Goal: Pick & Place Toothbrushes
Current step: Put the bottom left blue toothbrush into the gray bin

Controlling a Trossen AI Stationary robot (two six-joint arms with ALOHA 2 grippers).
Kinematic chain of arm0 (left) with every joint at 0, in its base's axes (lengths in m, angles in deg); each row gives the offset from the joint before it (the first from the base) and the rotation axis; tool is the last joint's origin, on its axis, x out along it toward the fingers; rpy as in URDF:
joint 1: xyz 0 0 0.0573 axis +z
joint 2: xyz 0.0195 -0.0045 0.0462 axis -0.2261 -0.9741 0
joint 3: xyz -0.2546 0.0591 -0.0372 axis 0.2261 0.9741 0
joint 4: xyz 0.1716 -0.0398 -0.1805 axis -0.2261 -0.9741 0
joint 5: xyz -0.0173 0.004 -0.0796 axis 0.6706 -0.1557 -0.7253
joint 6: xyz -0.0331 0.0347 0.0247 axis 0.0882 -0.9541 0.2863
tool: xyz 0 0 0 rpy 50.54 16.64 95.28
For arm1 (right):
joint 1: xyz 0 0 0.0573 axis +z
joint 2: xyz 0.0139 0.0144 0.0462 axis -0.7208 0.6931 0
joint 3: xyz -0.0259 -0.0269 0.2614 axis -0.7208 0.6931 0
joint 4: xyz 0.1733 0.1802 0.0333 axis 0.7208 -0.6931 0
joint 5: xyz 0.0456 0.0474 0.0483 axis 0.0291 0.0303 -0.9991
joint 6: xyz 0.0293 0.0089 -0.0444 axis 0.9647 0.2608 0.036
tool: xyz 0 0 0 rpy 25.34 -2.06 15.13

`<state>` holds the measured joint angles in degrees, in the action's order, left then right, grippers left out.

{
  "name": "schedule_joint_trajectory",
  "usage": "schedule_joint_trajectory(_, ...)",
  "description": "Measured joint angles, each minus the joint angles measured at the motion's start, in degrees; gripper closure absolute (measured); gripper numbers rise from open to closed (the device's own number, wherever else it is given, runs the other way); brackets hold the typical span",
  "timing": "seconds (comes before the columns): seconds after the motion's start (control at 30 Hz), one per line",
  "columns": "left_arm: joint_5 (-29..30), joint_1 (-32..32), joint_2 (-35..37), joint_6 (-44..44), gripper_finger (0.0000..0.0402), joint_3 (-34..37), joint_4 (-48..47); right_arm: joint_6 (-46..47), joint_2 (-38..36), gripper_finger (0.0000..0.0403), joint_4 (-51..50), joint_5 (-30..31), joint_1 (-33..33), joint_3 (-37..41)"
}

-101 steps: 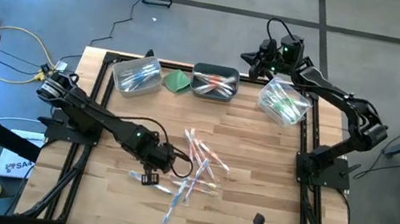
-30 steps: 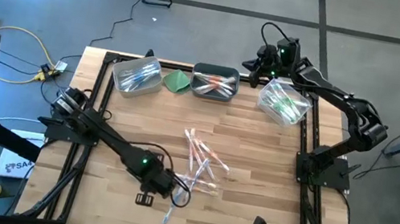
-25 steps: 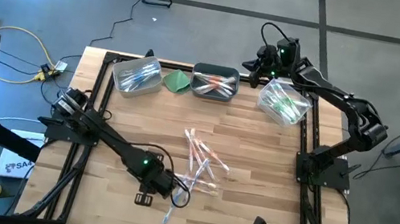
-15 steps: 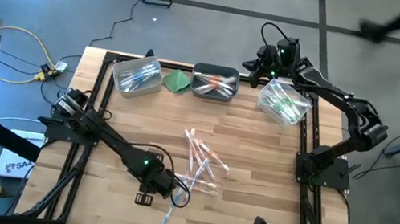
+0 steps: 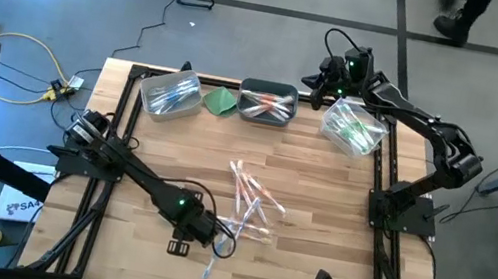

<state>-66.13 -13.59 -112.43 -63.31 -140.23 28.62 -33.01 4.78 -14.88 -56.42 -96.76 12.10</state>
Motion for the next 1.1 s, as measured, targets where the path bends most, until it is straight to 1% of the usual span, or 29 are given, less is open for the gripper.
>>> schedule_joint_trajectory(0.33,-0.02,0.0,0.0,0.02,0.0282,2.71,0.7,-0.35,0.0,0.0399,-0.32,0.02,0.0,0.0)
schedule_joint_trajectory(0.5,-1.95,0.0,0.0,0.19,0.0282,4.12,2.51,-0.37,0.0,0.04,-0.59,0.02,0.0,0.0)
schedule_joint_trajectory(0.7,-2.16,-0.02,0.02,0.25,0.0282,5.86,2.77,-0.39,0.0,0.0398,-0.74,0.02,0.0,0.0)
schedule_joint_trajectory(0.93,-2.21,-0.02,0.42,2.69,0.0282,8.87,6.32,-0.39,0.0,0.0398,-0.83,0.02,0.0,0.0)
schedule_joint_trajectory(1.1,-2.22,-0.02,0.4,3.81,0.0283,9.35,6.8,-0.39,0.0,0.04,-0.83,0.02,0.0,0.0)
